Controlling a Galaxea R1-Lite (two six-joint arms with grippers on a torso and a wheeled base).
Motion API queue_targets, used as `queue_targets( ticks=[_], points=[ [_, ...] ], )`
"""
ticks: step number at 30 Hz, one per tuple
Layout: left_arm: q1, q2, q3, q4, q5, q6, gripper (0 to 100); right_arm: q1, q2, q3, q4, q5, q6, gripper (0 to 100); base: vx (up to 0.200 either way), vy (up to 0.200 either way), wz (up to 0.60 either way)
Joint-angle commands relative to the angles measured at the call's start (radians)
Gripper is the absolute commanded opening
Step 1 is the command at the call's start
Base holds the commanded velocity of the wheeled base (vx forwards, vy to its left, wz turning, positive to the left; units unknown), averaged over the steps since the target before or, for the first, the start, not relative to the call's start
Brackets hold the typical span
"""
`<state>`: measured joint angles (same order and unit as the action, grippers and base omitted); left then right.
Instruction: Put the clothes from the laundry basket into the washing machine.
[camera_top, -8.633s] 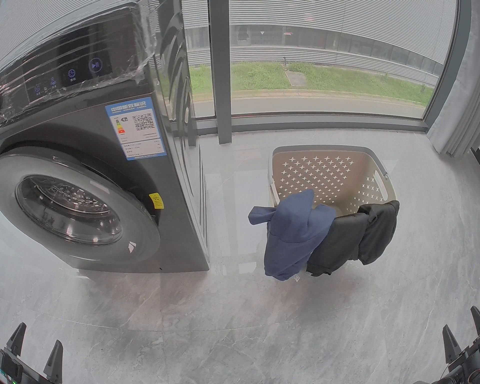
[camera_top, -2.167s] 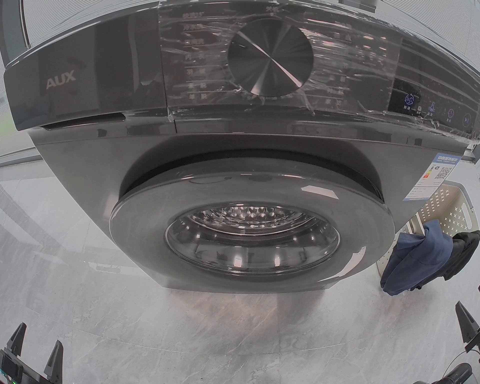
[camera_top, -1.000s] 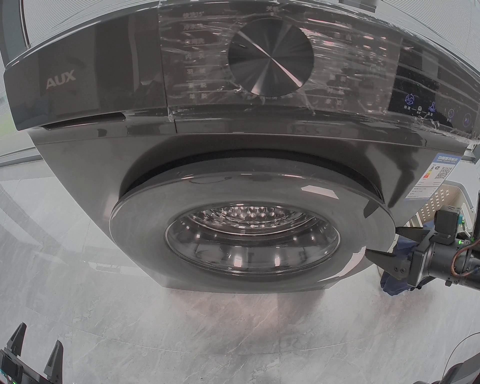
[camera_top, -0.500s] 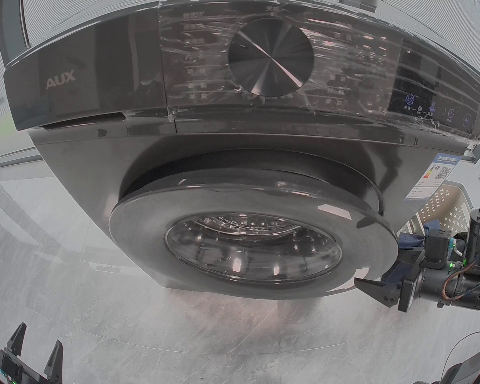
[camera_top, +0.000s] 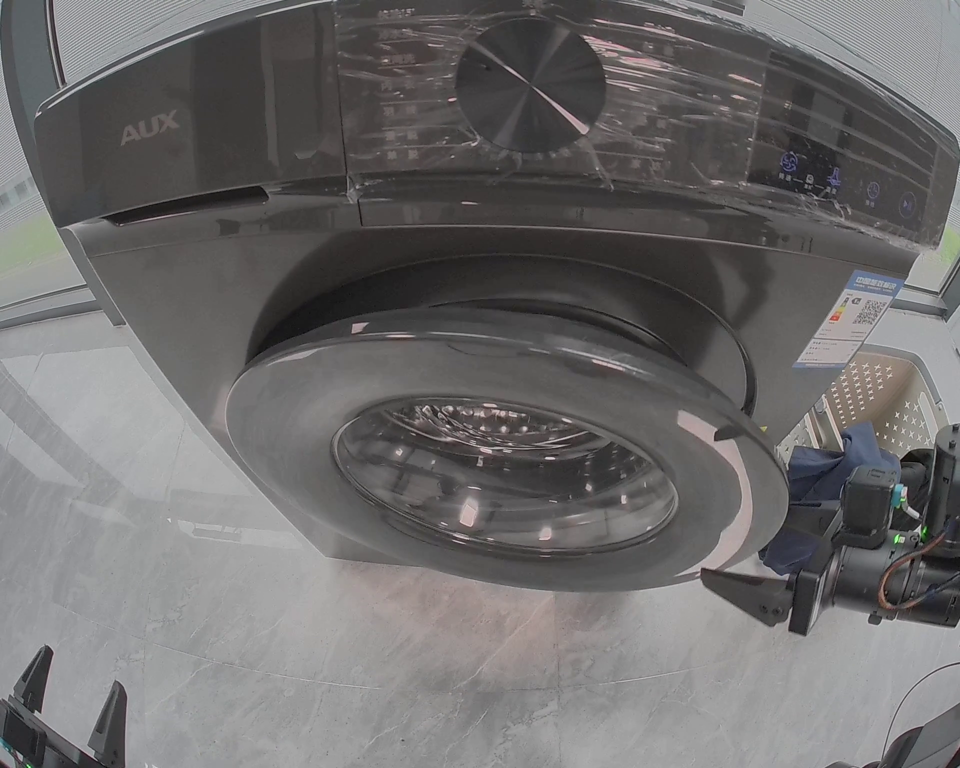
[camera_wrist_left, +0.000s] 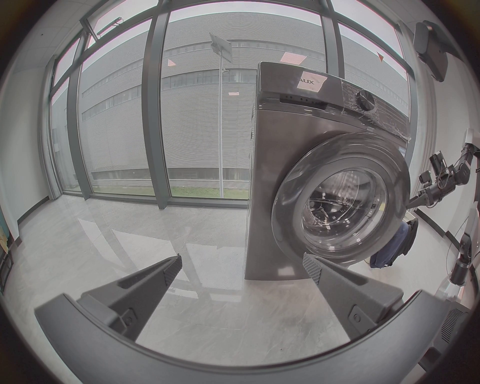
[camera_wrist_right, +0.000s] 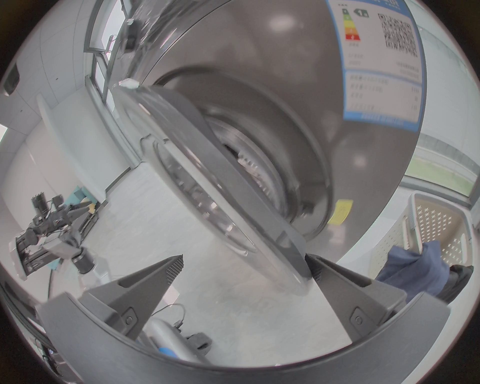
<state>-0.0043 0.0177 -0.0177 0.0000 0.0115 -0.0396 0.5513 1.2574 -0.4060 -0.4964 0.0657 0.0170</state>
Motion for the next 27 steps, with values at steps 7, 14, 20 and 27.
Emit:
queue_targets(
  ticks=[7,14,20,27],
  points=[
    [0.000,-0.013,0.015,0.000,0.001,0.001,100,0.001,-0.064,0.033,0.007,-0.001,0.000,100,0.000,0.000,0.00],
    [0.000,-0.013,0.016,0.000,0.001,0.000,100,0.032,0.008,0.013,-0.002,0.000,0.001,100,-0.200,0.000,0.00],
    [0.000,-0.013,0.016,0.000,0.001,0.001,100,0.075,-0.013,0.058,-0.001,0.011,0.001,100,-0.067,0.000,0.00],
    [0.000,-0.013,0.016,0.000,0.001,0.001,100,0.095,-0.053,0.079,-0.001,0.014,0.012,100,0.000,0.000,0.00]
  ],
)
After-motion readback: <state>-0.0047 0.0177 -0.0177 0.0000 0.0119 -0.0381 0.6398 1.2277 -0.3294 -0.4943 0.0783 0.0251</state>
